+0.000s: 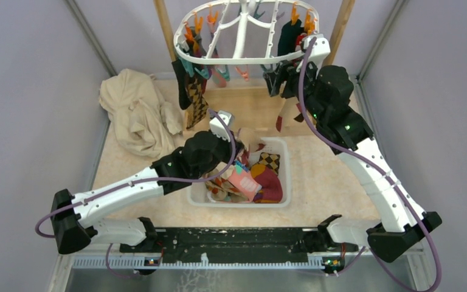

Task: Remove the socks clipped to the hanger
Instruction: Remove the sock from the hanger, then place the sock in the bin.

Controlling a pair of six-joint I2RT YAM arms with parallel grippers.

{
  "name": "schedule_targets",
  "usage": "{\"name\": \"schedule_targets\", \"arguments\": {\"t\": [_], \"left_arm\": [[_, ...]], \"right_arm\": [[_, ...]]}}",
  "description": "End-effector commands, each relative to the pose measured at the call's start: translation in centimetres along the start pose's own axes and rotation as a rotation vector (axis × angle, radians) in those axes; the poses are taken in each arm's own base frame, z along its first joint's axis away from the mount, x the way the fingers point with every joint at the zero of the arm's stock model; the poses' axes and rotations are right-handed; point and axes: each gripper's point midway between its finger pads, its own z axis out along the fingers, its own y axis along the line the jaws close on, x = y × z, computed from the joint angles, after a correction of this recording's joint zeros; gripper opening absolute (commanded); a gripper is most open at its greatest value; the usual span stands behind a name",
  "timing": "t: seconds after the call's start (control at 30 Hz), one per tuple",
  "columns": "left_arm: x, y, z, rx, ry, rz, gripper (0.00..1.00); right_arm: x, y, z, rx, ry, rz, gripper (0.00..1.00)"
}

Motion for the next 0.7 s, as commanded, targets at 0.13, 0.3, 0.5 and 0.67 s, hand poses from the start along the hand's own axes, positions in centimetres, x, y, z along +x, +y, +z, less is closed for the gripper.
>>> {"name": "schedule_targets", "arguments": {"t": [0.13,0.3,0.5,0.67], "left_arm": [[-3.0,-2.5,-0.8,0.099,-0.035,-0.035,0.00],[-2.4,-2.9,0.1,0.109,-0.014,-0.025,0.01],[-1.3,-3.2,1.7,0.112,-0.002,-0.009,0.02],[0.1,-2.3,3.4,0.069,-0.007,-0.001,0.08]], "right_arm": [[-0.5,0.5,-3.7,-0.023,-0.038,0.057,0.68],[0.7,-0.2,-6.1,0.003,-0.013,0.077,0.68],[2.3,-0.9,-8.5,0.024,0.013,0.102,0.68],[3.6,-1.4,-9.3,0.045,0.034,0.107,0.68]]}}
